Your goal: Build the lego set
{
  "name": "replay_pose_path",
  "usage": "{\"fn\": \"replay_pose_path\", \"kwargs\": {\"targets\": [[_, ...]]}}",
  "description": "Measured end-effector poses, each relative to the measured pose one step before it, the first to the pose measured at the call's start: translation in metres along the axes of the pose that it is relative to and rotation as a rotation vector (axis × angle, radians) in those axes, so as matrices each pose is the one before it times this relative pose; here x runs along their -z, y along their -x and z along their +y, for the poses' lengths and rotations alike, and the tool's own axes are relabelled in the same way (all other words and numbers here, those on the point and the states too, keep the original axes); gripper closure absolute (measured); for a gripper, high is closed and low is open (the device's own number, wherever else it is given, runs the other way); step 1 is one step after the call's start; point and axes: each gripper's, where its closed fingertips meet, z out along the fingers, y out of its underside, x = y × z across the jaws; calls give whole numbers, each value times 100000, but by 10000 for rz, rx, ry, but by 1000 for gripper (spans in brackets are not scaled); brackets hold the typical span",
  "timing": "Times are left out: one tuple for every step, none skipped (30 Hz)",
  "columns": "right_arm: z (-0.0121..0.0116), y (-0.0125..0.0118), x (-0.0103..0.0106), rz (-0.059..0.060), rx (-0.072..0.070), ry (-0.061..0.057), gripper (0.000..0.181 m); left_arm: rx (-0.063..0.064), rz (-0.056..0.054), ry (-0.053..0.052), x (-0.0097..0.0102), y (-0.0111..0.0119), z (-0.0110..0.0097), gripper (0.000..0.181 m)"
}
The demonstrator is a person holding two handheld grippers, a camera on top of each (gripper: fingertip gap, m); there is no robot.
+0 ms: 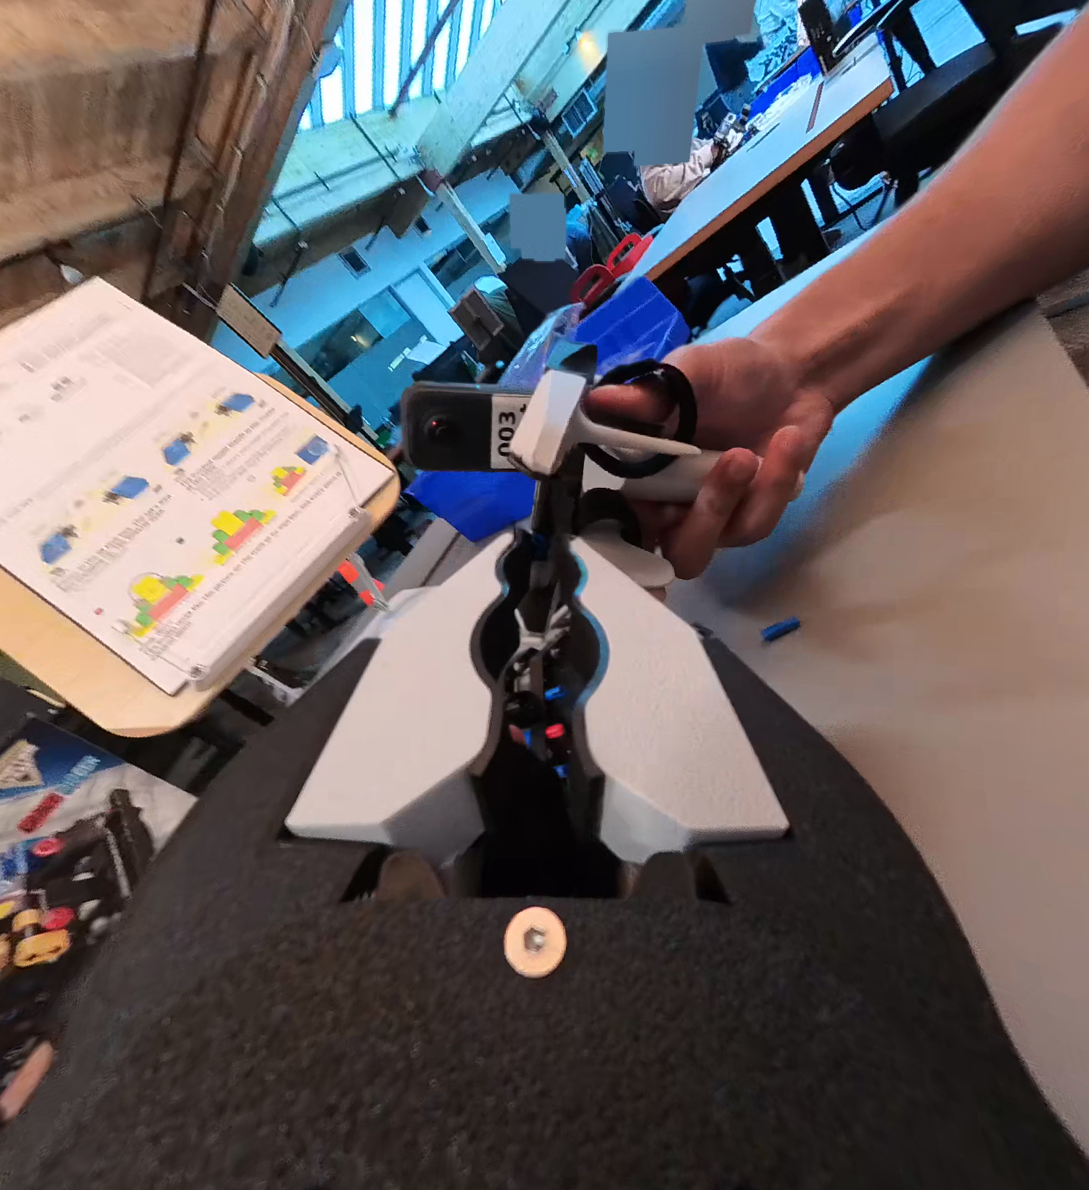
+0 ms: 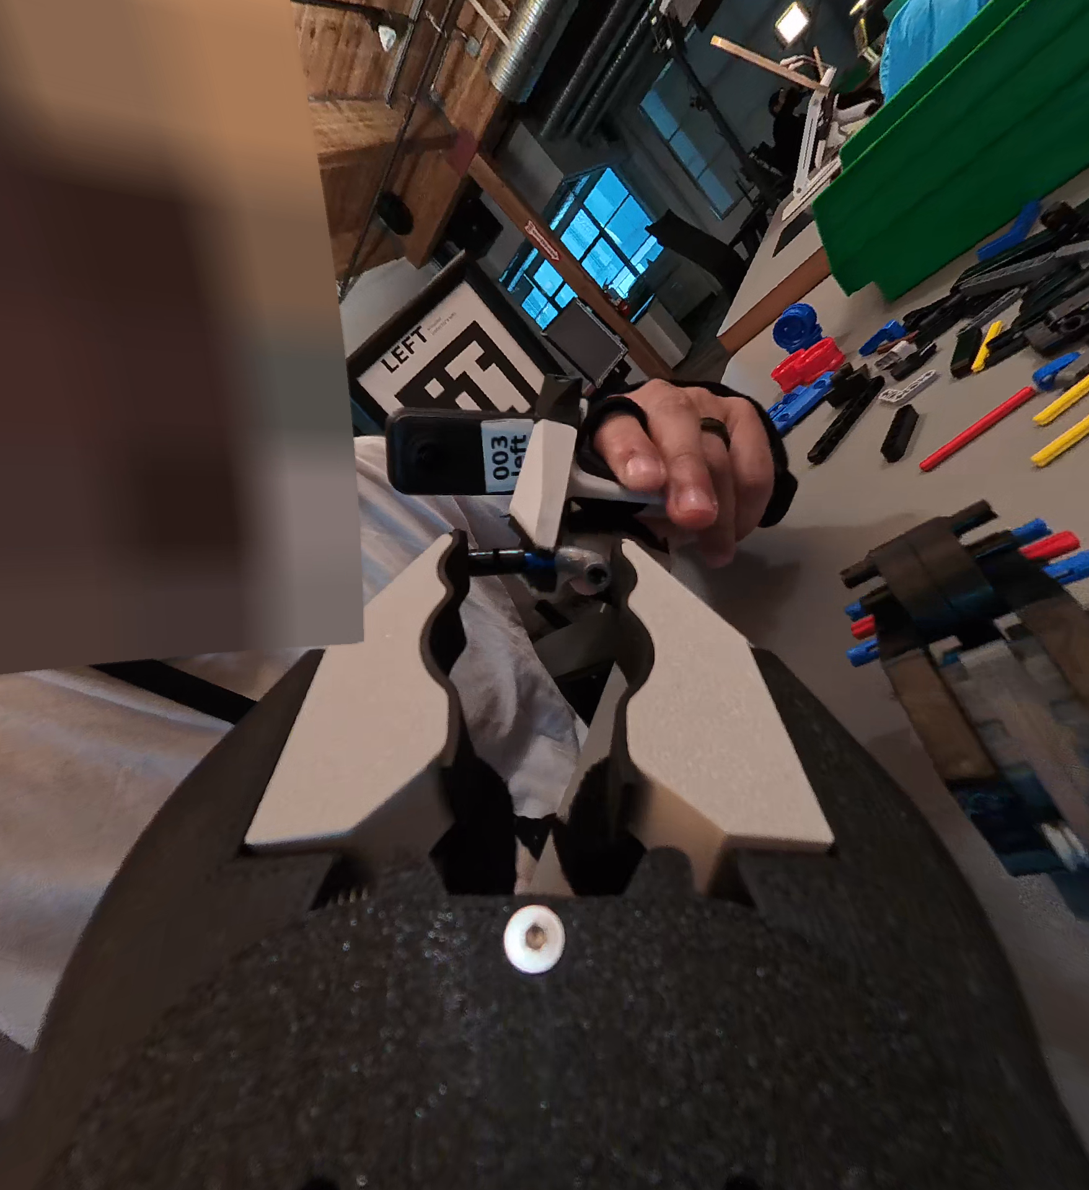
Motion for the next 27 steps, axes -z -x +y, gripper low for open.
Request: {"fn": "replay_pose_path", "kwargs": {"targets": [[1,-46,108,-61,-120,-37,139,266,276,116,-61,-272,93,171],[-8,80,115,-151,-177,-39,139,249,230,51,-21,-195,-31,169],[-120,154,122,-209,-237,-99,139,96,50,-22,35,26,-96,168],[-180,110,129,-154,-165,-149,139,-59,-24,-27,37,87,-26,166],[-54,137,100,-168,-116,-76,139,-77,-108,-9,42,199,34,164],[0,96,44,-130,-144,-37,139,28,-21,-10,29,120,56,162],[-20,141,-2,-131,-106,-54,139,112,25,47,-45,68,122,160],[32,225,-57,-170,-104,-20,139,84,3,86,-86,64,170,158],[82,138,-99,-111,-95,15,139,8,45,103,-116,-61,213,158],[87,-48,-120,20,-35,10,139,-74,33,63,-85,-129,144,158],[146,4,-140,-16,-17,49,139,-153,-25,6,-58,-118,37,161],[199,30,-156,-48,-59,92,139,-186,-46,39,-60,-123,58,165],[147,-49,-154,-7,-41,50,139,-162,-54,4,-31,-77,-26,173],[97,67,-111,-88,-38,19,139,-94,-102,-55,28,50,-122,174],[-47,77,-37,-102,-62,-63,140,-16,-55,-50,54,71,-106,174],[-83,6,-11,-64,-71,-78,140,44,0,-7,20,70,-18,175],[-26,-30,12,-52,-71,-33,140,60,35,5,-2,24,22,175],[-2,-35,23,-66,-77,-24,141,41,39,7,1,-15,38,175],[-3,4,11,-87,-96,-24,141,2,12,3,2,-31,21,175],[10,15,8,-80,-74,-26,141,-10,-7,-7,10,-29,5,175],[-34,-35,29,-25,-39,-43,141,3,-11,27,-9,-6,34,175],[-27,-59,28,7,-27,-43,141,7,-1,42,-20,7,51,175],[-19,-107,61,37,-33,-18,141,19,22,75,-34,-8,116,175],[-54,-136,55,84,46,-32,141,45,1,100,-44,8,139,175],[-67,-77,26,84,91,-40,141,88,-20,64,-43,43,93,175],[-97,-112,60,103,80,-53,141,153,-11,94,-64,54,106,175],[-25,-88,46,80,66,6,141,181,25,80,-60,7,76,175]]}}
